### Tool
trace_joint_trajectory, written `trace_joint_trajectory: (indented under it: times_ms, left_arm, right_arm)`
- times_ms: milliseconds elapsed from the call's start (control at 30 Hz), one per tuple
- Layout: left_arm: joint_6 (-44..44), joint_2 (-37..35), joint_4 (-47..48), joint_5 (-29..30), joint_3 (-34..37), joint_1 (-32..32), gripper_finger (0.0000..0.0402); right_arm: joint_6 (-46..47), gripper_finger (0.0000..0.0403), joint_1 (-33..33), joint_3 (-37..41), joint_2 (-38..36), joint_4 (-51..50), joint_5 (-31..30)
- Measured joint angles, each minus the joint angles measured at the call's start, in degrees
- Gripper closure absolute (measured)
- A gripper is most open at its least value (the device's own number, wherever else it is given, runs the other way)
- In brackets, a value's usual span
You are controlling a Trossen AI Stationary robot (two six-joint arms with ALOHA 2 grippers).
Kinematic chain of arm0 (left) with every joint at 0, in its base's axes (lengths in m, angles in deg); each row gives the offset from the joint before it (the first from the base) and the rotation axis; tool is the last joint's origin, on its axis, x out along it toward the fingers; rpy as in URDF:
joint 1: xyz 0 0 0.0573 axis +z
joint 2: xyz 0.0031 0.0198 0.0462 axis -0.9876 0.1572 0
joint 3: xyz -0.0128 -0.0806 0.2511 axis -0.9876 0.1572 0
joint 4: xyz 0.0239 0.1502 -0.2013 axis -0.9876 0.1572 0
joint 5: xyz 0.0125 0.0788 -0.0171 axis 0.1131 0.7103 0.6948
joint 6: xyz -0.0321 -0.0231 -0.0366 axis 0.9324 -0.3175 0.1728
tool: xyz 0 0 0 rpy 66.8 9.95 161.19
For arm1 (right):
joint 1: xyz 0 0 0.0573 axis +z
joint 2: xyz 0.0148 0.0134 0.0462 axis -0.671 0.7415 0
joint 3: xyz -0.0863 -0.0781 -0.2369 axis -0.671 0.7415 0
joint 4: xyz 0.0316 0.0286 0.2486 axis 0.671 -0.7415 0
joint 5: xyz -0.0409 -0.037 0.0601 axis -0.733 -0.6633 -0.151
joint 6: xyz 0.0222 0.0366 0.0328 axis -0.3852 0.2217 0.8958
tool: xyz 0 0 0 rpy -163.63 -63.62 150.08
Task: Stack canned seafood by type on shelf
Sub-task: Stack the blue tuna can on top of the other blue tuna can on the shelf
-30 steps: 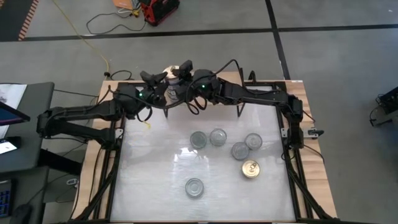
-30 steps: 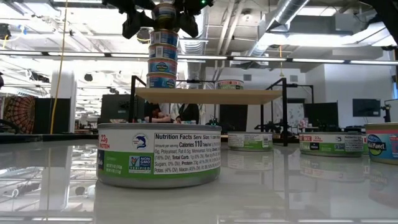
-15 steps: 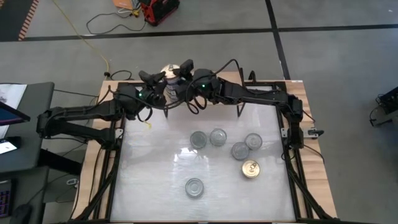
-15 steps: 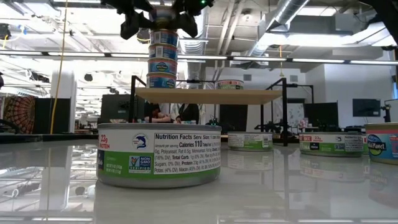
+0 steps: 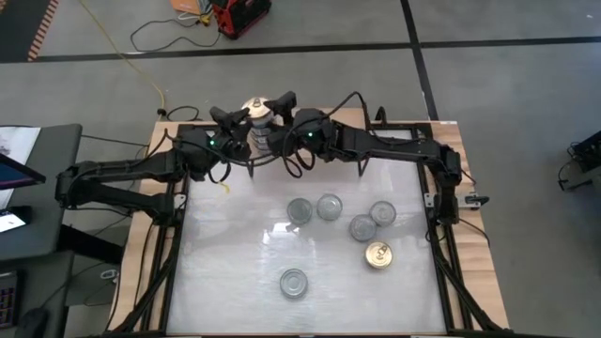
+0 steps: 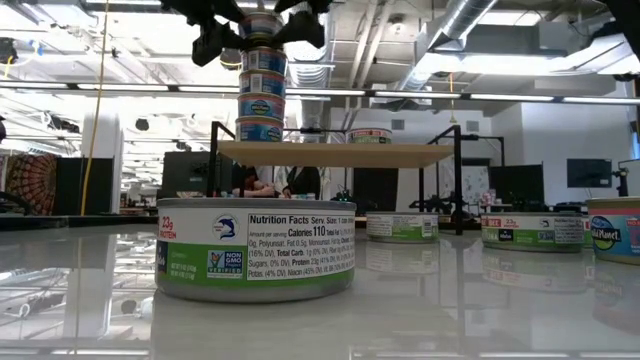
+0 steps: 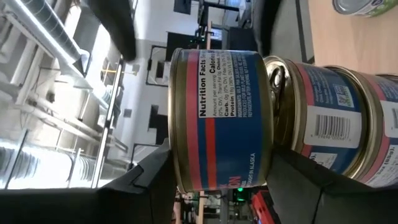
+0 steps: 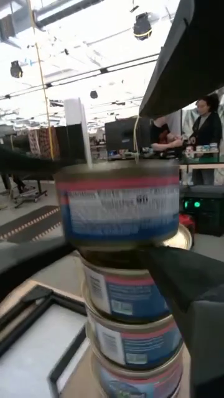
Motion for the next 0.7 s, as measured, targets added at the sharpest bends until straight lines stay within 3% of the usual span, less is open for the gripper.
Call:
trace_joint_trajectory:
  times_ms: [233,433,700]
  left_arm:
    - [0.7,0.0,0.0,-0.5,0.0,0.0,0.0198]
    - [1.2,0.0,0.2,-1.4,0.0,-0.1,0.0197]
    - [1.7,0.0,1.2,-0.9,0.0,-1.5,0.0196]
  right_arm:
    - [7.4,0.0023,0.7,0.0,-3.7,-4.9,1.2]
    - [12.1,0.0023,-0.7,0.0,-3.8,-8.9,6.7]
    - [14.5,0.0023,-3.1,0.1,-2.8,-3.6,11.6]
